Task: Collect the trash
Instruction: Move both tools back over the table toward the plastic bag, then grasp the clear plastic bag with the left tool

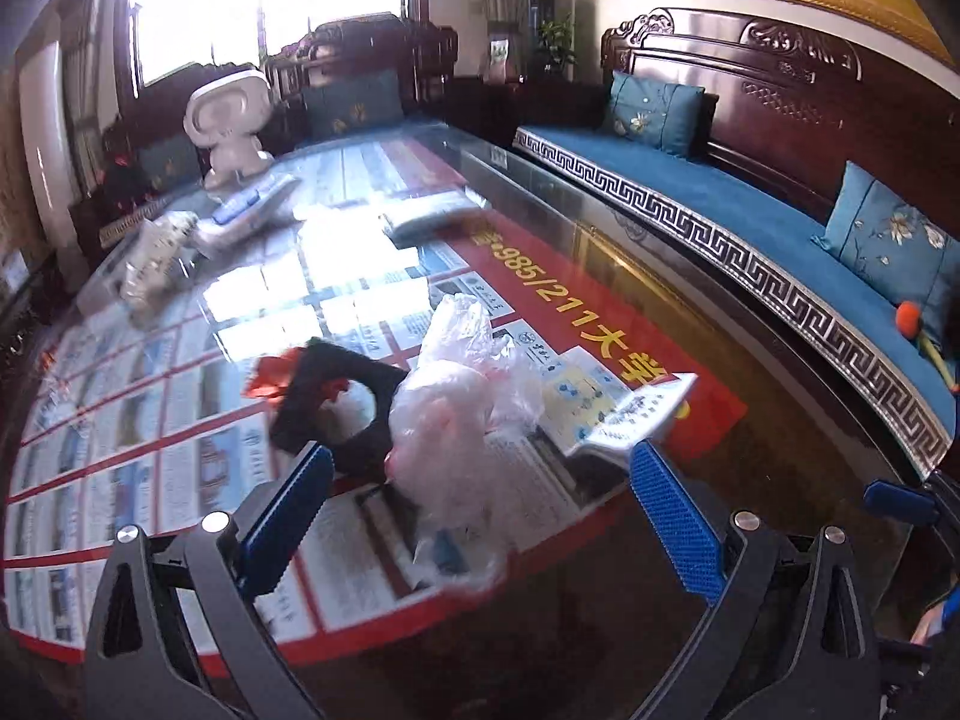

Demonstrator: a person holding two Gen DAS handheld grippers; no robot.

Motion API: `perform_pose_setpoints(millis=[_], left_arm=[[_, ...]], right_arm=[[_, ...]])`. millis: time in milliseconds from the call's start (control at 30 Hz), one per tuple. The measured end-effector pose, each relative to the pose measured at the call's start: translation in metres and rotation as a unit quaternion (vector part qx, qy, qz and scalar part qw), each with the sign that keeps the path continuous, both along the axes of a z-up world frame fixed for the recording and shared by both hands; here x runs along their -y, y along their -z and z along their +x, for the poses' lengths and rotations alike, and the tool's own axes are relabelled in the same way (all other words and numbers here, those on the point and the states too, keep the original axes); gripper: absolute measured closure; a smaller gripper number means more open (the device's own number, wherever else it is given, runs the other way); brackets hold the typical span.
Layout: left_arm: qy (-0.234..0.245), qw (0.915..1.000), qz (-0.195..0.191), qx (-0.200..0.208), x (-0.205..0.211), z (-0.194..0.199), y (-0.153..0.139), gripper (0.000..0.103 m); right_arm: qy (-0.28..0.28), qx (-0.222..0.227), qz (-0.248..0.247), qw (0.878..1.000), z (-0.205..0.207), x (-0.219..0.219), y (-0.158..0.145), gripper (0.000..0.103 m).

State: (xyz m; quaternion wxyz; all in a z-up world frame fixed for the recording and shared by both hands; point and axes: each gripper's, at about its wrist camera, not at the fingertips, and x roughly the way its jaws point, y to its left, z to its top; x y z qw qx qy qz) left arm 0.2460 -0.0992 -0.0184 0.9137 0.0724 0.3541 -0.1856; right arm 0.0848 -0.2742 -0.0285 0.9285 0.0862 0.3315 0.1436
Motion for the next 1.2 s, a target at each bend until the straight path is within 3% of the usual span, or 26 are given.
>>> perform_pose_setpoints(millis=[200, 467, 500, 600, 700, 1000, 1200], left_arm=[[0.007, 0.9991, -0.005, -0.04, 0.005, 0.031, 0.022, 0.004], [0.0, 0.9984, 0.004, -0.057, 0.004, 0.054, 0.036, 0.004], [-0.003, 0.9983, 0.004, -0.059, 0.003, 0.056, 0.038, 0.007], [-0.012, 0.9987, 0.009, -0.048, 0.002, 0.058, 0.039, 0.039], [-0.003, 0.9987, 0.005, -0.05, 0.001, 0.058, 0.038, 0.057], [0.001, 0.9965, -0.057, -0.061, -0.019, 0.053, 0.034, 0.061], [0.005, 0.9925, -0.105, -0.063, -0.039, 0.042, 0.024, 0.061]], right_arm=[[-0.027, -0.013, 0.008, 1.0, 0.042, 0.004, -0.008, 0.008], [-0.039, -0.017, 0.028, 0.999, 0.075, 0.004, -0.007, 0.008], [-0.04, -0.018, 0.027, 0.999, 0.077, 0.003, -0.006, 0.008], [-0.044, -0.023, 0.024, 0.998, 0.082, 0.001, 0.0, 0.009], [-0.047, -0.031, 0.021, 0.998, 0.088, 0.001, 0.004, 0.009], [-0.041, -0.045, -0.015, 0.998, 0.104, -0.004, 0.014, 0.009], [-0.033, -0.062, -0.006, 0.998, 0.126, -0.009, 0.014, 0.008]])
